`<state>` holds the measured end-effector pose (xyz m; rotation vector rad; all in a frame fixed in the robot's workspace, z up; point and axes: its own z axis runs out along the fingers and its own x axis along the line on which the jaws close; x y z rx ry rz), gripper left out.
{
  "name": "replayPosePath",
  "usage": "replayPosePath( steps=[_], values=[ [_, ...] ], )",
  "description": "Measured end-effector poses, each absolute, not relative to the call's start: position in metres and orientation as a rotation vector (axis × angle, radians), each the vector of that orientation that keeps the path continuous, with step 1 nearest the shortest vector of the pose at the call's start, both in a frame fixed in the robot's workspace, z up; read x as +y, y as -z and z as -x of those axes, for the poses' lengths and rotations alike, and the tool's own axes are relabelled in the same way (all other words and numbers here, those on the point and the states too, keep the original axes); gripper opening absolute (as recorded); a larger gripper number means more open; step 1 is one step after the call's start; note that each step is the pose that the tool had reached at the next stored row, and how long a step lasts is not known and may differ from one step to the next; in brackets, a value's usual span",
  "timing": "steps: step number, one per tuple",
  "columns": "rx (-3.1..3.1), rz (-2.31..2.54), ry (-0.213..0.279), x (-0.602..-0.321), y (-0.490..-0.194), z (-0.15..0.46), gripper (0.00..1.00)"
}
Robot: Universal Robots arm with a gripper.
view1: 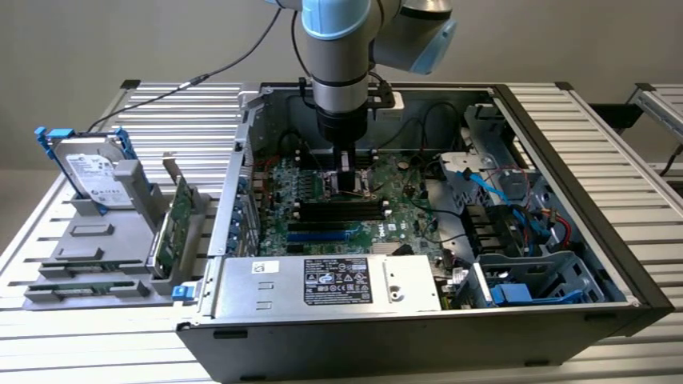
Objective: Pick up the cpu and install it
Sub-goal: 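Place the cpu into insertion slot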
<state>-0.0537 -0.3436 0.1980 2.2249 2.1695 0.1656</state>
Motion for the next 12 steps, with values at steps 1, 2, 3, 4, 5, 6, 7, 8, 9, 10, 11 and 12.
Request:
replayPosePath(
  steps=[1,2,3,4,5,6,7,8,9,10,11,12],
  values=[
    [2.169,-2.225,-0.166,-0.3435,-0.1980,0.0536,0.63],
    [2.170,-2.225,-0.166,-0.3435,-0.1980,0.0536,0.63],
    [2.169,-2.225,-0.166,-0.3435,-0.1980,0.0535,0.63],
    [2.170,-2.225,-0.166,-0.3433,-0.1980,0.0533,0.63],
    [2.169,-2.225,-0.166,-0.3431,-0.1980,0.0530,0.63],
    [2.169,-2.225,-0.166,-0.3431,-0.1980,0.0530,0.63],
    [2.169,-2.225,-0.166,-0.3431,-0.1980,0.0530,0.63],
    [2.169,-2.225,-0.166,-0.3431,-0.1980,0.0530,0.63],
    [2.169,-2.225,-0.166,-0.3431,-0.1980,0.0530,0.63],
    [2.169,-2.225,-0.166,-0.3429,-0.1980,0.0530,0.63],
    [2.169,-2.225,-0.166,-0.3429,-0.1980,0.0530,0.63],
    [2.169,-2.225,-0.166,-0.3429,-0.1980,0.0530,0.63]
  ],
)
